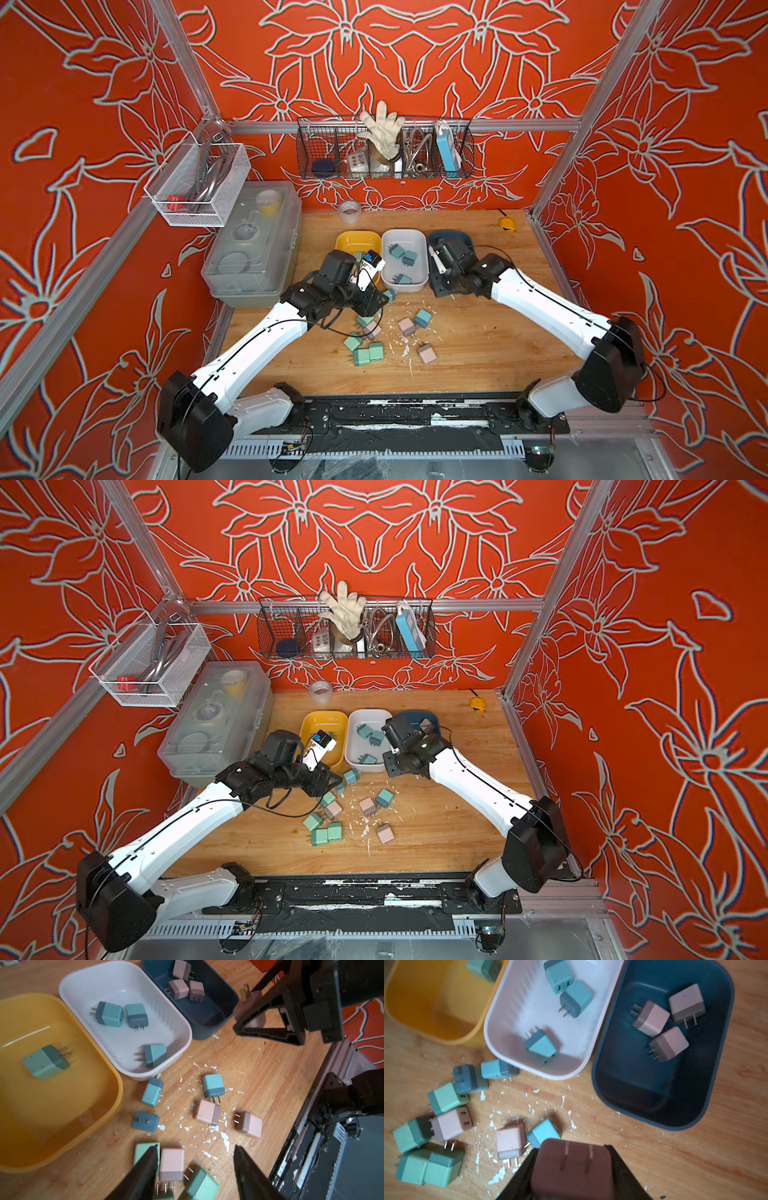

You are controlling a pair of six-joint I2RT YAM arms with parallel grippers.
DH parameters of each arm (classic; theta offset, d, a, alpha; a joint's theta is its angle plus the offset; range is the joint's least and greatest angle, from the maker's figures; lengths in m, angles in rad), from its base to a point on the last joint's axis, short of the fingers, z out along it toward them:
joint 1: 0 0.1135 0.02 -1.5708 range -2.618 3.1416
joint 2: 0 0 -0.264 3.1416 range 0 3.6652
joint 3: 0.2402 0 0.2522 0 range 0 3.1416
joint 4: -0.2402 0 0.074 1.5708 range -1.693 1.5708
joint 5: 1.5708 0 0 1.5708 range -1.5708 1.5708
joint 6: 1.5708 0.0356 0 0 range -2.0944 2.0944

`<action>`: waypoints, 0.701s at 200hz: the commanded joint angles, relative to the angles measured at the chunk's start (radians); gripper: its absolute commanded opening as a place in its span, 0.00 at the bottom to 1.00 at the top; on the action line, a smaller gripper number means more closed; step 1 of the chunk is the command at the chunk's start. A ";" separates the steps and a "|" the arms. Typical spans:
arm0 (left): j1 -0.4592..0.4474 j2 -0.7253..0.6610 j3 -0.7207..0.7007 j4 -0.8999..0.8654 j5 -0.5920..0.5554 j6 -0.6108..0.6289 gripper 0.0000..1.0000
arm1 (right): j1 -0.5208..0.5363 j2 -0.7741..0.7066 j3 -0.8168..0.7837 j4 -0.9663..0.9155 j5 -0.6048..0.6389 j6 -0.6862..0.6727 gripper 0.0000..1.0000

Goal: Place the plugs by color into the storage box
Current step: Place the plug in the storage box.

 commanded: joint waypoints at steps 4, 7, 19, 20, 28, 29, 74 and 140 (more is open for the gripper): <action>0.001 0.010 0.008 0.084 -0.012 0.013 0.59 | -0.088 0.043 0.015 0.069 -0.083 -0.008 0.34; 0.002 0.012 0.005 0.092 -0.013 0.016 0.59 | -0.098 0.051 0.017 0.075 -0.089 -0.011 0.34; 0.001 0.020 0.000 0.108 -0.017 0.024 0.59 | -0.133 0.092 0.041 0.082 -0.111 -0.028 0.35; 0.002 0.022 0.001 0.109 -0.018 0.025 0.59 | -0.134 0.097 0.045 0.081 -0.113 -0.029 0.35; 0.003 0.028 0.003 0.112 -0.017 0.033 0.59 | -0.151 0.133 0.076 0.066 -0.120 -0.044 0.36; 0.003 0.028 0.004 0.112 -0.016 0.033 0.59 | -0.153 0.137 0.081 0.063 -0.120 -0.046 0.36; 0.006 0.032 0.019 0.106 -0.020 0.053 0.60 | -0.211 0.285 0.189 0.024 -0.089 -0.088 0.39; 0.009 0.037 0.004 0.128 -0.018 0.063 0.61 | -0.248 0.400 0.246 0.013 0.010 -0.133 0.52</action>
